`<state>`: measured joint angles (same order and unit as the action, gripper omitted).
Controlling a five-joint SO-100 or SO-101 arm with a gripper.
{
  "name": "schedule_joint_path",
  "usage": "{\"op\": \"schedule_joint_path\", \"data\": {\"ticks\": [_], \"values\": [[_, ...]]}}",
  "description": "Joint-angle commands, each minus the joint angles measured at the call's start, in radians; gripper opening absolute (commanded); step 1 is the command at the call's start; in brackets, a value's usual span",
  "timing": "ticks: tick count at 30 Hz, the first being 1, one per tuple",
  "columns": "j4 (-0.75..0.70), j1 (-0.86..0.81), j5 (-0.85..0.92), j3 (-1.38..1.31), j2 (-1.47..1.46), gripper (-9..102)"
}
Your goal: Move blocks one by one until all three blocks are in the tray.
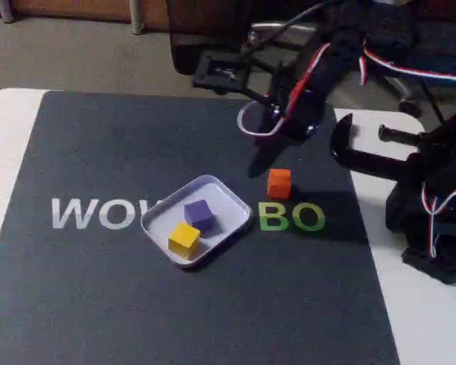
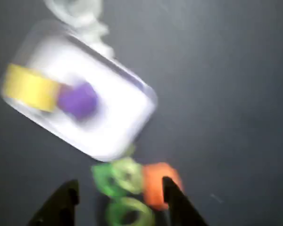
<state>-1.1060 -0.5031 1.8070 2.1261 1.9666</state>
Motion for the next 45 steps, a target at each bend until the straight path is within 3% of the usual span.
{"op": "schedule_joint_path", "data": {"ticks": [1, 24, 45], "values": [[0.044, -0.058, 0.084, 0.086, 0.054, 20], [0.212, -0.155, 0.328, 0.314, 0.072, 18], [0.272, -0.123, 0.324, 0.322, -0.008, 16]]}}
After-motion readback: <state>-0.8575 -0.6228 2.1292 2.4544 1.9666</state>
